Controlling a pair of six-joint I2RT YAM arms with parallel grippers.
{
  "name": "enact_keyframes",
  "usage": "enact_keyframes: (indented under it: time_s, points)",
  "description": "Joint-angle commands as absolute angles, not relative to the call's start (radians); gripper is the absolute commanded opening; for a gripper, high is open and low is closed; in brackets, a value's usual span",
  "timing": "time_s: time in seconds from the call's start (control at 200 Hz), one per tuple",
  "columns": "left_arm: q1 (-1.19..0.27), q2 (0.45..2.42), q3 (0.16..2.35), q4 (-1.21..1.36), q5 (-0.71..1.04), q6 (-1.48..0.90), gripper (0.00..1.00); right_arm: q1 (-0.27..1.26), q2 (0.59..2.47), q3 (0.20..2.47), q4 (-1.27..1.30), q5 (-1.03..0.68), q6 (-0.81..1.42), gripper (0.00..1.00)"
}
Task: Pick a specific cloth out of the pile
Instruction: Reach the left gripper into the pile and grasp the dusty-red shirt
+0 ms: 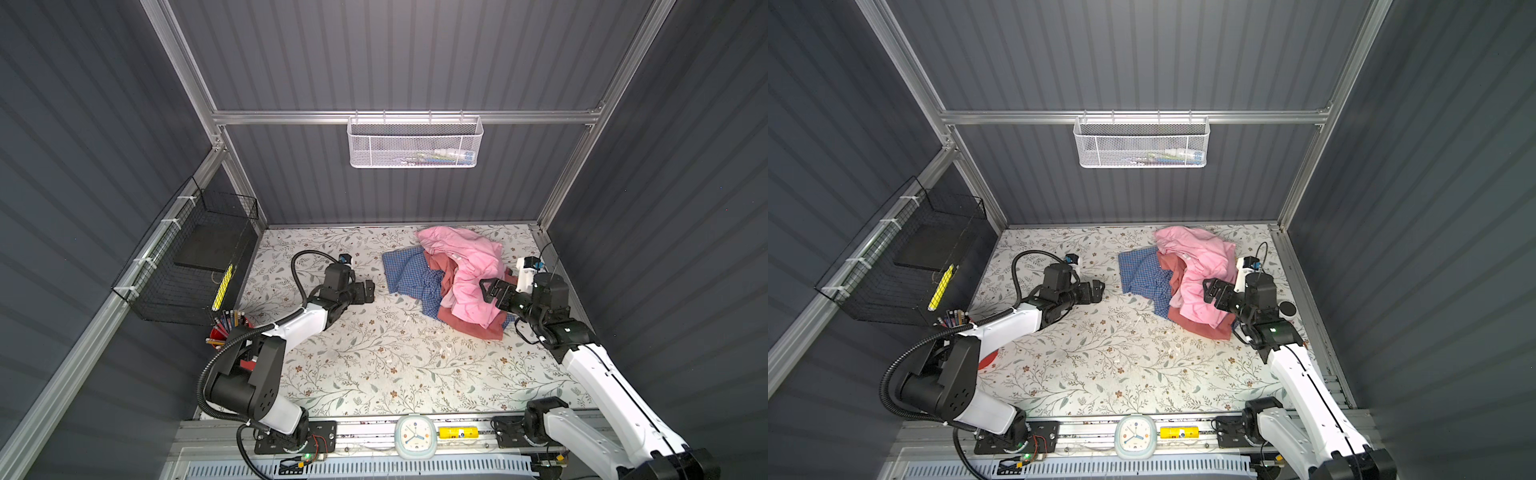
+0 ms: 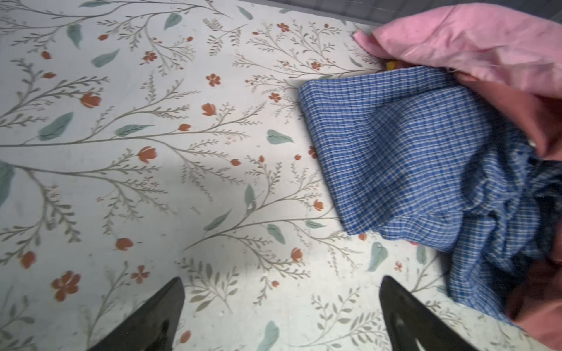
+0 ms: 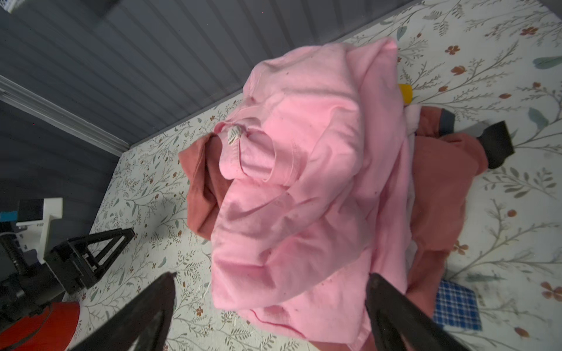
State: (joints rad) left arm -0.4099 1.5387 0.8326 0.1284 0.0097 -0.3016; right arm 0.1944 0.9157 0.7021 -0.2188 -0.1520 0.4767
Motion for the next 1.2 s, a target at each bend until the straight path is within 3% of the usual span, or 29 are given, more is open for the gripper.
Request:
enact_keyframes:
  time_s: [0.0,0.55,0.84,1.076,1.196]
  points:
    - [-0.464,1.566,0.911,0.143,0.088,-0.314,1.0,0.252,0.918,0.756,-0.292,-0.089,0.437,0.96]
    - [-0.571,1.895,1.291,0.239,0.5,-0.514,0.96,0.333,0.946,0.811,-0.367,0.012,0.39,0.94]
    - [-0.607,2.012,1.446,0.249,0.552,-0.543,0.94,0.333,0.963,0.787,-0.357,0.015,0.387,0.95]
    - [-0.618,2.107,1.562,0.232,0.561,-0.549,0.81,0.334,0.975,0.762,-0.344,0.01,0.393,0.96]
    - [-0.621,2.159,1.637,0.183,0.567,-0.536,0.65,0.334,0.988,0.75,-0.336,0.026,0.399,0.97]
